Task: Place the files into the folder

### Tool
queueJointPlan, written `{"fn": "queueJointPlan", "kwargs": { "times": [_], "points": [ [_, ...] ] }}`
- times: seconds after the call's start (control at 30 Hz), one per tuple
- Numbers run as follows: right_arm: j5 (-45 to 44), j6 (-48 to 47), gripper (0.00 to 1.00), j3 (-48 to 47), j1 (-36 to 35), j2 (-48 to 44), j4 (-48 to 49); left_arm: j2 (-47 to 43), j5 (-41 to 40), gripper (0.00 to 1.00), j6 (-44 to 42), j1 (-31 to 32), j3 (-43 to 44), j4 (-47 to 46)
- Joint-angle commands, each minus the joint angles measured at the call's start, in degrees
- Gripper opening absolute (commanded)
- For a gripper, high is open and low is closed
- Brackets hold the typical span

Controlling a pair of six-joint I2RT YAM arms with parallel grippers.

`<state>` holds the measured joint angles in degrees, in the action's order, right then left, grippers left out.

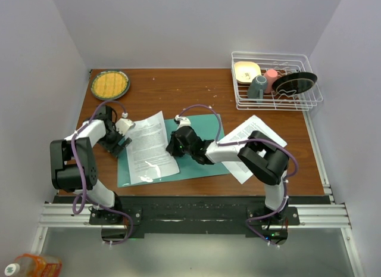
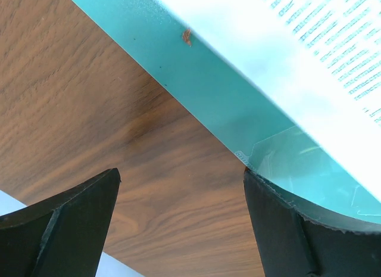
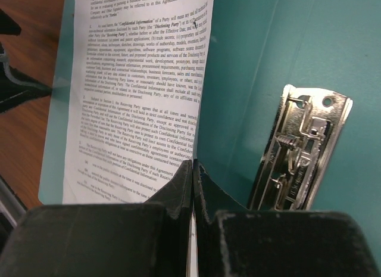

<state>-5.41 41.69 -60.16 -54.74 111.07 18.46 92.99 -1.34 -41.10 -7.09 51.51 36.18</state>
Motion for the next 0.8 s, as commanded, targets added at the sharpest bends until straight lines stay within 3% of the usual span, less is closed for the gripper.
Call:
{"fn": "queueJointPlan", "kwargs": {
  "times": [0.0,0.37,0.77],
  "points": [
    [-1.0,2.7,0.0,-3.0,-0.5,0.8,0.5,5.2,11.1,0.92,4.1,1.1,-4.7,-5.7],
    [-4.6,13.6,0.0,-3.7,-0.3,0.1,-6.2,2.4,11.6,0.87,9.6,1.0,-3.2,-4.8],
    [-10.5,9.9,0.0,3.1,-0.3,-8.9,-10.1,1.8,9.3,0.86,8.7,0.9,-4.3,-5.9]
  ]
}}
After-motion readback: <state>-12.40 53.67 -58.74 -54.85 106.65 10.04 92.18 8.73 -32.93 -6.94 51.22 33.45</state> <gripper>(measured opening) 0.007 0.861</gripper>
